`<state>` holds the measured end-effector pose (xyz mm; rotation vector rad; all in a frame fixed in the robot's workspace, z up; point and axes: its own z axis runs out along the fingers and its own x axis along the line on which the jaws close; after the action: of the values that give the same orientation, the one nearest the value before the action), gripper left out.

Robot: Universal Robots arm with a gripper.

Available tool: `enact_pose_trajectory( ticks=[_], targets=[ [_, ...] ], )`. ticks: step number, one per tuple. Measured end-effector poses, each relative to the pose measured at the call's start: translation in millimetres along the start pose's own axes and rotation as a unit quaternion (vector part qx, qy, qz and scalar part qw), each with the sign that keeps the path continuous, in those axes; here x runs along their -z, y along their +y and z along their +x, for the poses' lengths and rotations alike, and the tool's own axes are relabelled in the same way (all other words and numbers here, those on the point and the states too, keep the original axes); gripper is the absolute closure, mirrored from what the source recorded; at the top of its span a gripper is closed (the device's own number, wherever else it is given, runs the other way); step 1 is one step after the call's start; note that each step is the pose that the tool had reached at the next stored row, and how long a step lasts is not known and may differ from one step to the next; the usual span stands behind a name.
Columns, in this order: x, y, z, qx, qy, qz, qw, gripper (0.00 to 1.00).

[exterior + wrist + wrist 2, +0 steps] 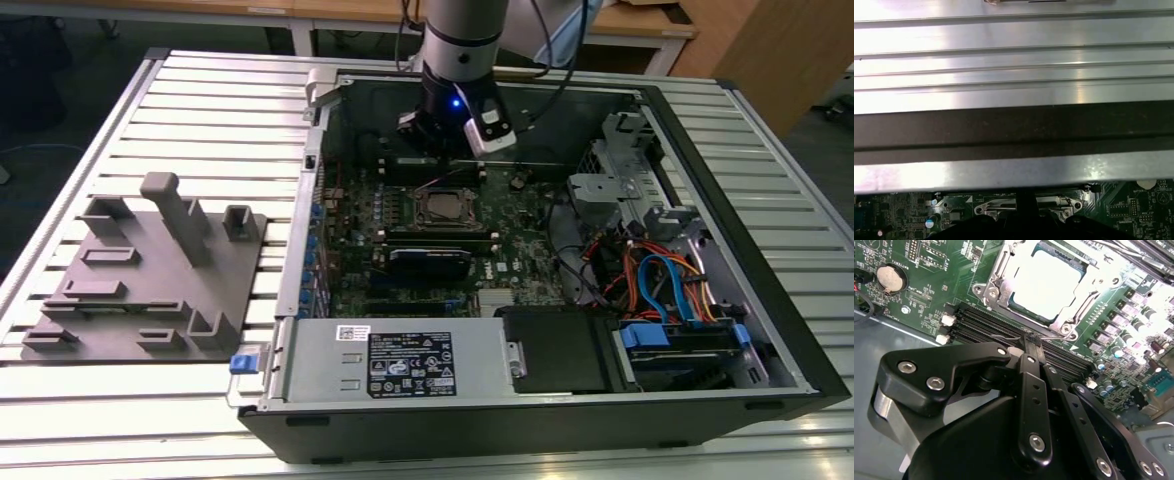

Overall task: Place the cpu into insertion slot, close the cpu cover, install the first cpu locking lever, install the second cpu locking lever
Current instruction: 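Install the first cpu locking lever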

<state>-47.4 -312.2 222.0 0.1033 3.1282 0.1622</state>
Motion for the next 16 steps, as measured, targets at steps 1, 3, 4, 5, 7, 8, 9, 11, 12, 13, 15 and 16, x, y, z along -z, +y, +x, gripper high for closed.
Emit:
enact_pose_trajectory(
  ticks=[1,3,4,5,7,8,9,11,12,13,15,16],
  targets=[
    [-0.3,0.1,-0.8,0.0,0.0,0.0,1.0,0.89],
    [-1.0,0.2,-2.4,0.0,0.0,0.0,1.0,0.89],
    [-1.3,0.3,-3.2,0.0,0.0,0.0001,1.0,0.89],
    [-1.7,0.4,-4.0,0.0,0.0,0.0001,1.0,0.89],
    [-2.4,0.4,-5.4,0.0,-0.0001,0.0,1.0,0.89],
    [-2.7,0.5,-6.0,0.0,-0.0001,0.0,1.0,0.89],
    [-3.1,0.5,-6.7,0.0,0.0,0.0,1.0,0.89],
    [-3.7,0.5,-8.0,0.0,0.0,0.0001,1.0,0.89],
    [-4.0,0.6,-8.6,0.0,-0.0001,0.0,1.0,0.89],
    [-4.3,0.6,-9.3,0.0,0.0,0.0001,1.0,0.89],
    [-4.8,0.6,-10.6,0.0,0.0,0.0,1.0,0.89],
    [-5.2,0.6,-11.2,0.0,0.0,0.0001,1.0,0.89]
  ],
)
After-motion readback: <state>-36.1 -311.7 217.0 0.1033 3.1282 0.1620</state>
